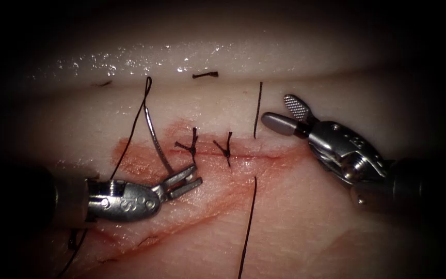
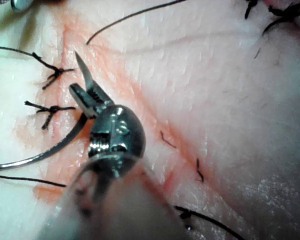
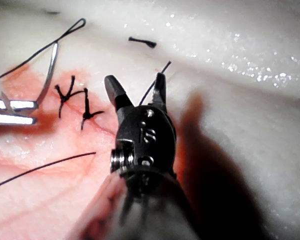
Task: Wound Closure
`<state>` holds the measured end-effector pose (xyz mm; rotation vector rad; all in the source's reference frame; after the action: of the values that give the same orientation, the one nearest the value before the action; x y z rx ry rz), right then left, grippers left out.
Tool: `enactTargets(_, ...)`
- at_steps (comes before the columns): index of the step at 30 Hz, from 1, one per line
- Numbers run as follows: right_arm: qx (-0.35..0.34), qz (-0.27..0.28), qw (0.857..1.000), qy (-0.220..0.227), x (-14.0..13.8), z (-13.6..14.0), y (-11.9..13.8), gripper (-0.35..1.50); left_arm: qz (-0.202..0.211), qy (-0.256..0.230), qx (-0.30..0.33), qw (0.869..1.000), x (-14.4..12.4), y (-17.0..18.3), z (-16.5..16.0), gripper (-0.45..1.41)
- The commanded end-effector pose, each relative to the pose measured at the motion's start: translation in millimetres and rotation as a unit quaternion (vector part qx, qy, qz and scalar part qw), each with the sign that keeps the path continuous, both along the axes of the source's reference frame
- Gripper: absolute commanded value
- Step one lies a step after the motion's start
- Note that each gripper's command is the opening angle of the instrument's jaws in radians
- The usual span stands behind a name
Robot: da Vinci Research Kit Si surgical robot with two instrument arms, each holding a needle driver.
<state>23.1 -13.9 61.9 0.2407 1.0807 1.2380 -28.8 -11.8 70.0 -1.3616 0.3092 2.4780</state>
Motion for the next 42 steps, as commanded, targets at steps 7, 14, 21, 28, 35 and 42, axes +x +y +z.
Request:
enactTargets(7, 0.035, -0.014, 0.999, -0.025, 2.7, 4.2, 0.8, 1.35, 0.004, -0.003, 0.001, 1.000, 0.1, -0.7, 0.0, -0.45)
enactTargets(14, 0.057, -0.025, 0.998, -0.030, 3.7, 6.2, 1.4, 1.35, 0.007, -0.005, 0.001, 1.000, 0.5, -1.2, -0.5, -0.45)
enactTargets(21, 0.028, -0.046, 0.998, -0.019, 3.2, 4.3, 1.6, -0.35, 0.007, -0.002, 0.002, 1.000, 1.4, -1.5, -0.8, -0.45)
enactTargets(28, -0.029, -0.026, 0.999, 0.014, 2.8, -0.1, 2.9, -0.35, 0.010, 0.049, -0.030, 0.998, 3.0, -1.2, -1.2, -0.45)
enactTargets(35, -0.072, -0.017, 0.997, 0.023, 2.9, -4.4, 4.7, -0.35, 0.031, 0.107, -0.072, 0.991, 3.7, -1.2, -1.5, -0.45)
enactTargets(42, -0.097, -0.013, 0.995, 0.030, 2.6, -4.6, 4.5, -0.35, 0.039, 0.189, -0.125, 0.973, 6.1, 0.7, -2.6, -0.45)
